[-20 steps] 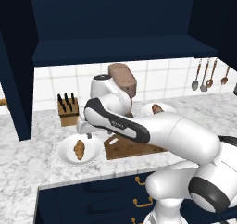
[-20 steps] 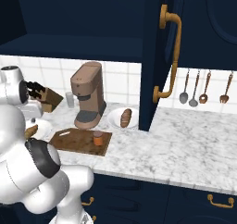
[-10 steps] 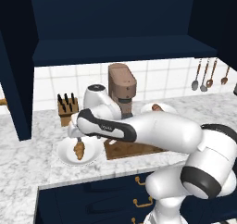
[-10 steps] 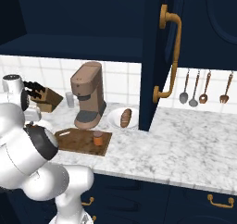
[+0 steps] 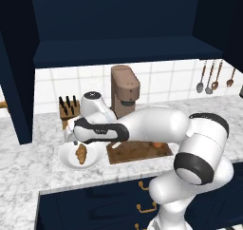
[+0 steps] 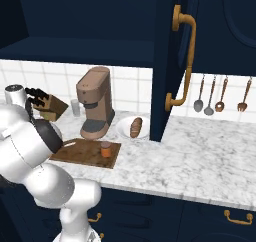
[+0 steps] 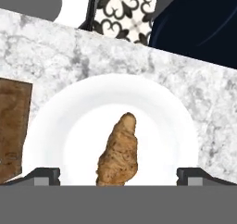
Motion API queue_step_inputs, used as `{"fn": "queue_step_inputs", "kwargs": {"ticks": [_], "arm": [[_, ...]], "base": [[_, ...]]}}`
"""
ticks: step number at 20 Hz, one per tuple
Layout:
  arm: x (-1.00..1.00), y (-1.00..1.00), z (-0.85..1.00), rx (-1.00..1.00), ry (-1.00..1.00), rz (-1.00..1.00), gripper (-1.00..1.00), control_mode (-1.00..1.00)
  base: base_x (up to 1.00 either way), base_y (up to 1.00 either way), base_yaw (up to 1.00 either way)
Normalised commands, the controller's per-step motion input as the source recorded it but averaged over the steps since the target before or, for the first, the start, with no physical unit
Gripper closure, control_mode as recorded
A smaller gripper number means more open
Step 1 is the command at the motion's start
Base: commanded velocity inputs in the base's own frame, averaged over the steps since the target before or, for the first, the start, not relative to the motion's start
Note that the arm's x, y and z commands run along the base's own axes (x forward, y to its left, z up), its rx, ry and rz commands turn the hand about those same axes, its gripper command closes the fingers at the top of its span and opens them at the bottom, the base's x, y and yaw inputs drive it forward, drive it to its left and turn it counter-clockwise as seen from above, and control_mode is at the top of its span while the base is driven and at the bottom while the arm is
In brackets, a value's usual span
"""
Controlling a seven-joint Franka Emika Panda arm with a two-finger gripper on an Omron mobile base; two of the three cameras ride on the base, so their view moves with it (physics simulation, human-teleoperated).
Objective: From the different types of pastries on the counter, select a croissant and place it on the cutting board. Then retrieve a jar of jam from the cabinet and place it alongside the croissant on the cutting board.
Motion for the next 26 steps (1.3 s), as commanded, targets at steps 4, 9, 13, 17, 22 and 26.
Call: {"fn": "queue_step_inputs", "kwargs": {"ticks": [4,9,13,17,22,26], "arm": [[0.12,0.29,-0.29,0.03,-0.01,0.00,-1.00,-1.00],[0.11,0.11,-0.32,0.03,0.00,0.00,-1.00,-1.00],[0.12,0.00,-0.33,0.01,0.00,0.00,-1.00,-1.00],[0.10,0.09,-0.38,0.01,0.00,0.00,-1.00,-1.00],[0.19,0.19,-0.41,0.01,0.00,0.00,-1.00,-1.00],[0.44,0.30,-0.47,0.00,0.00,0.00,-1.00,-1.00]], "base": [[0.00,0.00,0.00],[0.00,0.00,0.00],[0.00,0.00,0.00],[0.00,0.00,0.00],[0.00,0.00,0.00],[0.00,0.00,0.00]]}}
